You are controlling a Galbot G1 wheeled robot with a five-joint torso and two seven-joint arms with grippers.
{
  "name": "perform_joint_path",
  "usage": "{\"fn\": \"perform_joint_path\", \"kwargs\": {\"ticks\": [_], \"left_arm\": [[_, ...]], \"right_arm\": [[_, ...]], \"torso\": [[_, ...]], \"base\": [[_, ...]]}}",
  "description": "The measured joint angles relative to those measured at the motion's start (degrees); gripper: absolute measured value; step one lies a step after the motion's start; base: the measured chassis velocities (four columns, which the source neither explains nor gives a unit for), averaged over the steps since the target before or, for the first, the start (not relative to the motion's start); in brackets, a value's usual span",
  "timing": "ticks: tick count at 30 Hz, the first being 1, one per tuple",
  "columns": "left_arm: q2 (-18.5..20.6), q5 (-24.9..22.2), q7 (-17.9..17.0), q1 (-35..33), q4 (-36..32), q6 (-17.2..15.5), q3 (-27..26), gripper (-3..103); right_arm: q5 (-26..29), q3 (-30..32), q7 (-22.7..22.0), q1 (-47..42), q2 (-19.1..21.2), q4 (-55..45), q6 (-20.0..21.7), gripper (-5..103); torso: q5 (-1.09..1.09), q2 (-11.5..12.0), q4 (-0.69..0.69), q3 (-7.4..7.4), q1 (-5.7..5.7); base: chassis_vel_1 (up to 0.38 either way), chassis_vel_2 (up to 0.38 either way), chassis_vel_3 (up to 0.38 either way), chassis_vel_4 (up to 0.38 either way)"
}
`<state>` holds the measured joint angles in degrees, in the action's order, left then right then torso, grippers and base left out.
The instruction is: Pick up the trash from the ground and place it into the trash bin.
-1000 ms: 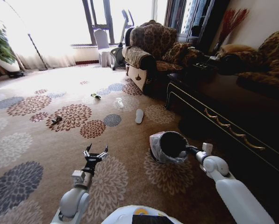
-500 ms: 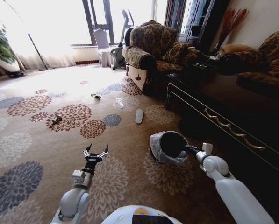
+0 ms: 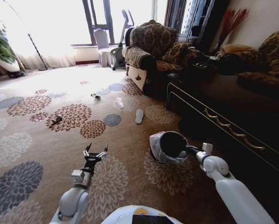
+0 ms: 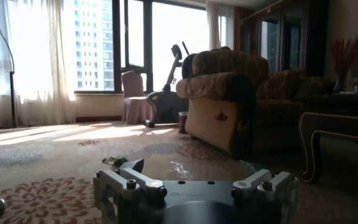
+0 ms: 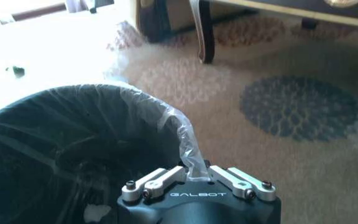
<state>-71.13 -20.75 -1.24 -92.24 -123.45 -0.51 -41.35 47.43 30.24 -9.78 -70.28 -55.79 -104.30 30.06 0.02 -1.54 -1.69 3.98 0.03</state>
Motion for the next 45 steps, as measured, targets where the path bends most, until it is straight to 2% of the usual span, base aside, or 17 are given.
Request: {"fn": "perform_joint_path", "kwargs": {"ticks": [1,3,4,5,7,16,20,22,24,27,31,35,40,42,45], "left_arm": [[0.0,0.0,0.0,0.0,0.0,0.0,0.0,100],[2.56,-5.3,0.36,2.02,-2.57,-1.83,-4.53,100],[2.56,-5.3,0.36,2.02,-2.57,-1.83,-4.53,100],[3.16,-6.71,1.5,2.41,-2.86,-2.33,-5.34,100],[3.66,-7.8,3.2,2.75,-2.91,-2.69,-5.77,100],[3.16,-7.06,4.67,1.47,-1.99,-2.39,-4.64,100],[2.49,-6.0,5.92,0.02,-1.2,-0.58,-4.52,100],[2.44,-5.87,6.69,-0.44,-0.94,0.07,-4.47,100],[2.61,-5.85,7.0,-0.39,-0.77,0.25,-4.34,100],[2.89,-5.87,7.61,-0.43,-0.48,0.71,-4.44,100],[2.83,-5.92,7.74,-0.84,-0.42,1.18,-5.03,100],[2.65,-5.95,8.03,-0.91,0.04,1.67,-5.12,100],[2.46,-5.46,9.61,-1.64,0.84,2.99,-4.74,100],[2.36,-4.7,10.52,-2.1,1.18,3.87,-4.61,100],[2.12,-3.71,11.52,-2.73,1.46,4.63,-4.59,100]], "right_arm": [[0.0,0.0,0.0,0.0,0.0,0.0,0.0,1],[-2.92,3.73,0.32,-3.75,-1.7,-4.8,-2.07,1],[-2.92,3.73,0.32,-3.75,-1.7,-4.8,-2.07,1],[-4.29,5.41,0.47,-5.54,-2.49,-6.98,-2.98,1],[-6.78,8.49,0.76,-8.84,-3.93,-11.03,-4.54,1],[-14.3,17.96,1.54,-18.68,-8.31,-23.32,-9.58,1],[-17.03,22.9,3.16,-22.84,-9.84,-28.17,-11.4,1],[-16.86,24.81,4.94,-23.45,-9.14,-28.0,-11.25,1],[-16.81,25.18,5.22,-23.76,-9.12,-27.78,-11.14,1],[-16.76,25.39,5.37,-23.98,-9.04,-27.19,-10.95,1],[-16.74,24.58,5.41,-23.42,-8.7,-26.59,-10.88,1],[-16.49,23.69,5.52,-23.06,-8.01,-25.4,-10.5,1],[-14.38,20.93,5.5,-20.96,-5.43,-21.75,-6.91,1],[-11.18,19.05,4.66,-19.39,-3.27,-19.79,-3.53,1],[-8.42,16.89,3.11,-17.63,-0.9,-17.92,-2.44,1]], "torso": [[0.0,0.0,0.0,0.0,0.0],[-0.02,-0.01,0.03,-0.01,0.0],[-0.02,-0.01,0.03,-0.01,0.0],[-0.02,0.0,-0.02,-0.01,0.0],[-0.04,0.0,0.01,-0.01,0.0],[-0.02,0.0,0.0,-0.01,0.0],[-0.05,-0.01,0.05,-0.02,0.0],[-0.04,-0.01,-0.03,-0.02,-0.01],[0.01,0.0,-0.05,-0.01,0.0],[-0.01,0.0,0.04,0.0,0.0],[-0.02,0.0,-0.03,0.0,0.0],[-0.02,0.0,0.0,0.0,0.0],[-0.02,0.0,-0.01,0.0,0.0],[-0.02,0.0,-0.01,0.0,0.0],[0.01,0.0,0.0,0.0,0.0]], "base": [[0.0,0.0,0.0,0.0],[0.0,0.0,0.0,0.0],[0.0,0.0,0.0,0.0],[0.0,0.0,0.0,0.0],[0.0,0.0,0.0,0.0],[0.0,0.0,0.0,0.0],[0.0,0.0,0.0,0.0],[0.0,0.0,0.0,0.0],[0.0,0.0,0.0,0.0],[0.0,0.0,0.0,0.0],[0.0,0.0,0.0,0.0],[0.0,0.0,0.0,0.0],[0.0,0.0,0.0,0.0],[0.0,0.0,0.0,0.0],[0.0,0.0,0.0,0.0]]}}
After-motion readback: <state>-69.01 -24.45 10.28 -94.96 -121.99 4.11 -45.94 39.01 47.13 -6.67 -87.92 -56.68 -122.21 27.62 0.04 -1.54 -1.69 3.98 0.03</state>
